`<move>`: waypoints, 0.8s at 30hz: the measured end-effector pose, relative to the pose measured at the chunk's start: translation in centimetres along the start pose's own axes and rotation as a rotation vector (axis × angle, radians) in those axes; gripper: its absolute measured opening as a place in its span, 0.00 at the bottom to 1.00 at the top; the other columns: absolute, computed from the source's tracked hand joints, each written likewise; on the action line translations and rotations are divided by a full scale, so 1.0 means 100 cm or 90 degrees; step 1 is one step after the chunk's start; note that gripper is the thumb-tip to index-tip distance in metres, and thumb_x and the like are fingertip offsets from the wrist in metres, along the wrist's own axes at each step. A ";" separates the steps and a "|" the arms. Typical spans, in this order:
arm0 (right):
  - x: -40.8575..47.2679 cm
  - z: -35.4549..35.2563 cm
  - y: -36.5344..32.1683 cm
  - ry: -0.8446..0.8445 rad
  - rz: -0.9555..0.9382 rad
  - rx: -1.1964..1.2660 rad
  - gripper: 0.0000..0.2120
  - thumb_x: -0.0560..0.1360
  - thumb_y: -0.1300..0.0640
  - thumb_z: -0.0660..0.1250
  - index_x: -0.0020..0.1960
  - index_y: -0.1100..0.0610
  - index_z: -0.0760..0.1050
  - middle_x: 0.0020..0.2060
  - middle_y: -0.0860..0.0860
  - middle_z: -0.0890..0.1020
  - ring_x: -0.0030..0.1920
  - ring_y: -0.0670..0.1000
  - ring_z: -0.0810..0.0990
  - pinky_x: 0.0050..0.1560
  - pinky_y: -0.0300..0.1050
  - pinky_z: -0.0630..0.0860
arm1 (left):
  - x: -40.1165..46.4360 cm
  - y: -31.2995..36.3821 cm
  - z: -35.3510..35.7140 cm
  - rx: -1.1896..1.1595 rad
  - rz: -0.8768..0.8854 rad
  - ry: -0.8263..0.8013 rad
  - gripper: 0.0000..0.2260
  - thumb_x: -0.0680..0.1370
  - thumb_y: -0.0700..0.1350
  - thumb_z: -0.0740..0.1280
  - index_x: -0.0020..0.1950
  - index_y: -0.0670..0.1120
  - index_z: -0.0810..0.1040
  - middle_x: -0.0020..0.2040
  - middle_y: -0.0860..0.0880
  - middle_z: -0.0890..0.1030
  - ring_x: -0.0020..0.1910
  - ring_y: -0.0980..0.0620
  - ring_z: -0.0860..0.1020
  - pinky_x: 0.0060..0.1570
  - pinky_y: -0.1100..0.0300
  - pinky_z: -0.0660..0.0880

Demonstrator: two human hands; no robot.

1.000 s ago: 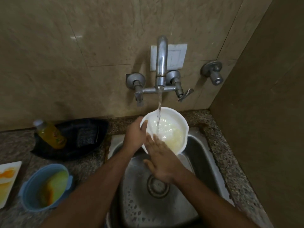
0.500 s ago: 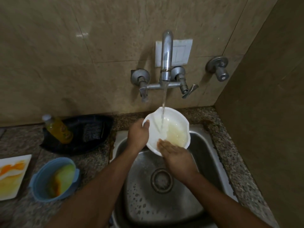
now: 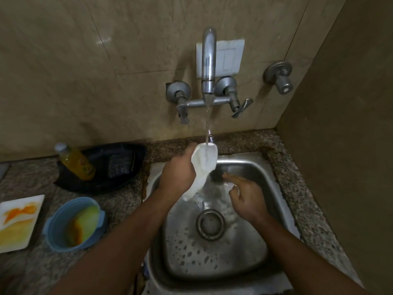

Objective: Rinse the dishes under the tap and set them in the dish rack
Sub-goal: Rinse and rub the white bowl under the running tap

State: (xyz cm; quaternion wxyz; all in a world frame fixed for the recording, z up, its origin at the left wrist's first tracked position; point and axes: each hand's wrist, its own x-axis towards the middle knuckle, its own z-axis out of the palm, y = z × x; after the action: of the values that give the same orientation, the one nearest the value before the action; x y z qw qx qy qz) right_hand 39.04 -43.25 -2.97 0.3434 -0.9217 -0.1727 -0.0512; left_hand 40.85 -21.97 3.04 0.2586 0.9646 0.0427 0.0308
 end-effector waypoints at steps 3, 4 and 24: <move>0.006 0.003 -0.005 0.004 0.050 -0.006 0.25 0.71 0.49 0.54 0.62 0.53 0.81 0.58 0.49 0.83 0.58 0.47 0.81 0.61 0.38 0.72 | -0.005 0.010 -0.007 0.029 0.043 -0.018 0.29 0.76 0.39 0.61 0.76 0.53 0.61 0.58 0.40 0.78 0.55 0.38 0.78 0.51 0.50 0.73; 0.007 0.003 -0.008 0.005 0.052 -0.010 0.25 0.71 0.50 0.55 0.62 0.53 0.81 0.58 0.49 0.83 0.58 0.48 0.81 0.61 0.37 0.72 | -0.007 0.012 -0.007 0.030 0.046 -0.024 0.29 0.76 0.40 0.62 0.76 0.53 0.62 0.59 0.39 0.78 0.56 0.38 0.77 0.51 0.50 0.73; 0.047 0.021 -0.028 -0.325 -0.047 -0.267 0.35 0.82 0.38 0.45 0.80 0.57 0.39 0.79 0.54 0.42 0.79 0.53 0.43 0.77 0.51 0.43 | 0.016 -0.021 0.030 -0.657 -0.336 -0.073 0.15 0.80 0.56 0.64 0.54 0.47 0.82 0.48 0.49 0.86 0.49 0.50 0.84 0.52 0.54 0.79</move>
State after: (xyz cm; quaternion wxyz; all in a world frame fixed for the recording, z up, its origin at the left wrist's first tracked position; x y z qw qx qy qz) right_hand 42.35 -38.56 -1.83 0.0897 -0.9486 -0.2722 0.1344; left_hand 42.53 -21.52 -0.53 0.6962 0.6704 0.2468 -0.0703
